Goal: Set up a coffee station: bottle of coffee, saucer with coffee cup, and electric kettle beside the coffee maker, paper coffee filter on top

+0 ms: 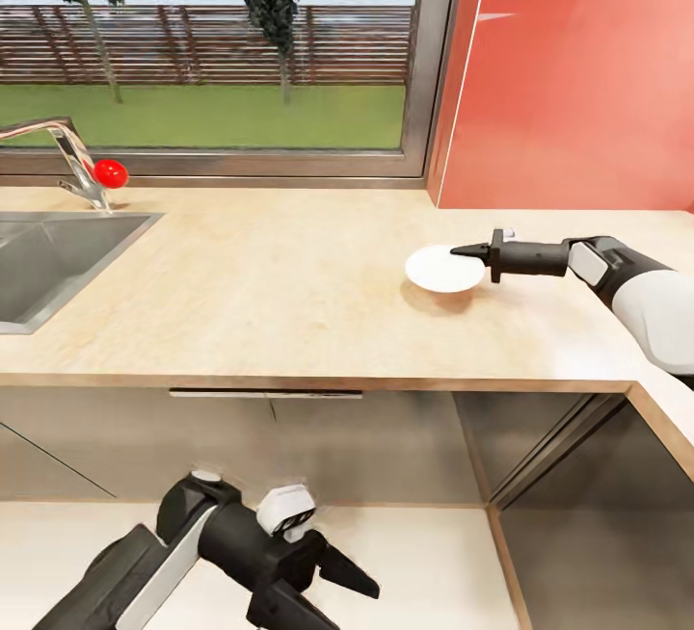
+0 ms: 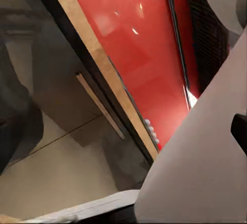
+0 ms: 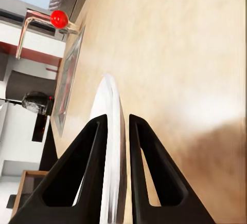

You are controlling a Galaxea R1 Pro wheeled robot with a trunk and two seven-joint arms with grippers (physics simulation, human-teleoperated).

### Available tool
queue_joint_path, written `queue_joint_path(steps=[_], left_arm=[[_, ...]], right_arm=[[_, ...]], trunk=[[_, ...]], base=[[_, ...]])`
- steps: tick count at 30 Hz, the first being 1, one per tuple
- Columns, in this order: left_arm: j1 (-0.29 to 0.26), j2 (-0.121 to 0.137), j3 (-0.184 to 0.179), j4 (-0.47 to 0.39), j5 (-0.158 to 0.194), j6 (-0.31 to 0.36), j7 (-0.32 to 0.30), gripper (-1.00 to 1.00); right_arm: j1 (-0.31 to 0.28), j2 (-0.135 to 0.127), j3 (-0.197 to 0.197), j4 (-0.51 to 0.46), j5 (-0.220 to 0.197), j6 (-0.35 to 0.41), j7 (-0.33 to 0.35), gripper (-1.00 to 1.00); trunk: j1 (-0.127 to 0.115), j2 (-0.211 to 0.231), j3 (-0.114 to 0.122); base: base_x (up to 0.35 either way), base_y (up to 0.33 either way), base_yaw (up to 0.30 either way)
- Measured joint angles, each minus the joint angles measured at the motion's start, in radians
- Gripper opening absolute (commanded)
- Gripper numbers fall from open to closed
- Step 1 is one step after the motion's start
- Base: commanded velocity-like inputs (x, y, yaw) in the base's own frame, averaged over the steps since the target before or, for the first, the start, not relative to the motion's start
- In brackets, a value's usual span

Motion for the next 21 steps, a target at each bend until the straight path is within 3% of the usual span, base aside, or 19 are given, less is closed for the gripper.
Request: queue_joint_path(steps=[1,3,4,5,6,8,10,12,13,14,15,16,17,18,21], left_arm=[[0.07,0.036,0.001,0.014,-0.002,-0.056,0.003,1.0],[0.137,0.082,0.002,0.045,-0.002,-0.115,0.008,1.0],[0.152,0.095,0.003,0.057,-0.001,-0.131,0.009,1.0],[0.189,0.131,0.006,0.107,0.0,-0.188,0.011,1.0],[0.201,0.145,0.007,0.137,0.002,-0.213,0.01,1.0],[0.223,0.19,0.013,0.271,0.006,-0.322,-0.002,1.0],[0.231,0.211,0.029,0.418,0.007,-0.397,-0.042,1.0],[0.234,0.218,0.066,0.551,0.008,-0.447,-0.094,1.0],[0.235,0.221,0.138,0.693,0.009,-0.51,-0.161,1.0],[0.235,0.226,0.291,0.907,0.01,-0.644,-0.187,1.0],[0.237,0.227,0.365,1.049,0.008,-0.677,-0.188,1.0],[0.238,0.23,0.429,1.138,0.008,-0.721,-0.188,1.0],[0.238,0.234,0.472,1.23,0.007,-0.751,-0.188,1.0],[0.238,0.239,0.488,1.279,0.007,-0.763,-0.188,1.0],[0.238,0.293,0.534,1.466,0.013,-0.797,-0.187,1.0]], right_arm=[[0.005,0.0,0.001,0.0,0.001,0.0,0.0,-1.0],[0.01,-0.001,0.0,0.0,0.0,-0.001,-0.001,-1.0],[0.011,-0.002,0.0,-0.001,0.0,-0.001,-0.001,-1.0],[0.015,-0.002,0.0,-0.001,0.0,-0.002,-0.001,-1.0],[0.016,-0.002,0.0,-0.001,0.0,-0.005,-0.001,-1.0],[0.019,-0.002,-0.001,0.0,0.0,-0.042,-0.001,-1.0],[0.021,-0.001,0.001,0.002,0.001,-0.068,0.0,-1.0],[0.025,-0.001,0.001,0.003,0.001,-0.079,0.0,-1.0],[0.028,-0.001,0.002,0.003,0.001,-0.086,0.0,-1.0],[0.033,-0.001,0.004,0.003,0.001,-0.093,0.0,-1.0],[0.034,-0.001,0.002,0.004,0.001,-0.094,0.0,-1.0],[0.038,-0.001,0.003,0.004,0.001,-0.096,0.0,-1.0],[0.042,-0.001,0.003,0.004,0.001,-0.098,0.0,-1.0],[0.044,-0.001,0.002,0.004,0.0,-0.098,0.0,-1.0],[0.052,-0.001,-0.025,0.002,-0.011,-0.095,-0.008,-1.0]], trunk=[[0.0,0.0,0.0],[0.0,0.0,0.0],[0.0,0.0,0.0],[0.0,0.0,0.0],[0.0,0.0,0.0],[0.0,0.0,0.0],[0.0,0.0,0.0],[0.0,0.0,0.0],[0.0,0.0,0.0],[0.0,0.0,0.0],[0.0,0.0,0.0],[0.0,0.0,0.0],[0.0,0.0,0.0],[0.0,0.0,0.0],[0.0,0.0,0.0]], base=[[0.0,0.0,0.0],[0.0,0.0,0.0],[0.0,0.0,0.0],[0.0,0.0,0.0],[0.0,0.0,0.0],[0.0,0.0,0.0],[0.0,0.0,0.0],[0.0,0.0,0.0],[0.0,0.0,0.0],[0.0,0.0,0.0],[0.0,0.0,0.0],[0.0,0.0,0.0],[0.0,0.0,0.0],[0.0,0.0,0.0],[0.0,0.0,0.0]])
